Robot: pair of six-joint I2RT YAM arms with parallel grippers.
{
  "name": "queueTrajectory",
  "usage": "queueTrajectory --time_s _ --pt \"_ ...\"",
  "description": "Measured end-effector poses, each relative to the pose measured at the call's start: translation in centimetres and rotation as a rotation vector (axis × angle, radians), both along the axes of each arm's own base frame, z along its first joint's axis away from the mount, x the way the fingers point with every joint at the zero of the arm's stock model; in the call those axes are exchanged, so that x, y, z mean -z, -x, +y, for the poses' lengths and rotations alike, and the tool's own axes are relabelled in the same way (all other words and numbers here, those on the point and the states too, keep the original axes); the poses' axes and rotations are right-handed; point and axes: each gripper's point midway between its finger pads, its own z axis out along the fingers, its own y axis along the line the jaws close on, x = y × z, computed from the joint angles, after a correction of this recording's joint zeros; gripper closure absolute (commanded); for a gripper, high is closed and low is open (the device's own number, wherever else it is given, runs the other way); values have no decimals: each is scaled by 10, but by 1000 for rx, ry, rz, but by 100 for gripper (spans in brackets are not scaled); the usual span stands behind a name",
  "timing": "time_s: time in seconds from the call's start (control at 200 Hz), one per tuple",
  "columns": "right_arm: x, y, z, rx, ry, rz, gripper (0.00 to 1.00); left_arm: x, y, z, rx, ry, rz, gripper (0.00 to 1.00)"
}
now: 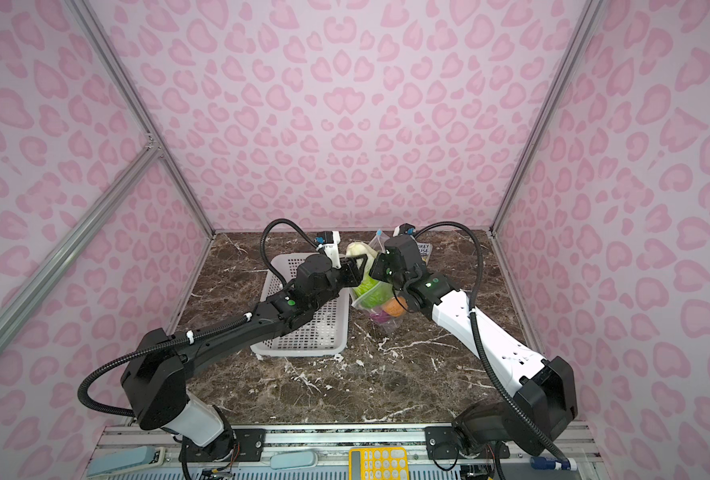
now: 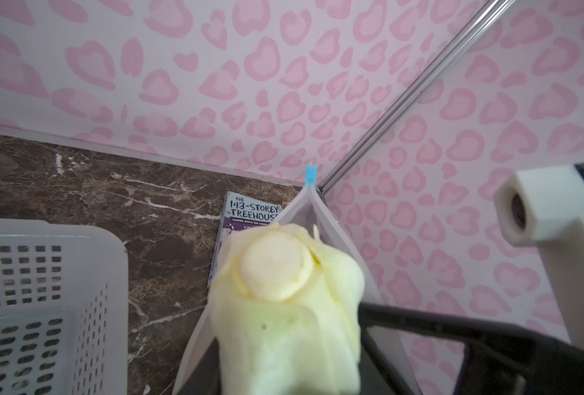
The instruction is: Place the food in the zip-top bag and seal the zipper
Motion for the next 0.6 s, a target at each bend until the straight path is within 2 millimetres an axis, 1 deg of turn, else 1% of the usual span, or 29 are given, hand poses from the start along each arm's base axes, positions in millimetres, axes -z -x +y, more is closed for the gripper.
queueTrajectory --time_s 0.05,0.195,0.25,0.35,0.38,0.41,0.465,0.515,0.6 --pt "-2 1 -2 4 -3 -6 100 1 4 -3 14 -10 -2 63" --pt "-15 0 -6 10 -24 -45 100 6 8 -11 37 -24 -2 63" --pt "-15 -1 -6 10 -27 -49 100 8 8 -14 42 -28 1 61" --pt "-14 -1 -6 10 -29 -45 100 8 5 -28 54 -39 -3 56" --pt "-14 -2 -7 15 -27 -46 100 9 4 -31 56 -43 0 52" --pt "-14 -3 -9 24 -23 -49 100 10 2 -34 57 -47 1 46" --pt "-15 -3 -11 33 -19 -52 100 15 0 -36 55 -61 12 31" --pt "-15 -2 -11 30 -18 -54 100 19 1 -36 56 -76 22 22" --pt "-20 -1 -11 22 -17 -73 100 22 3 -35 66 -105 45 3"
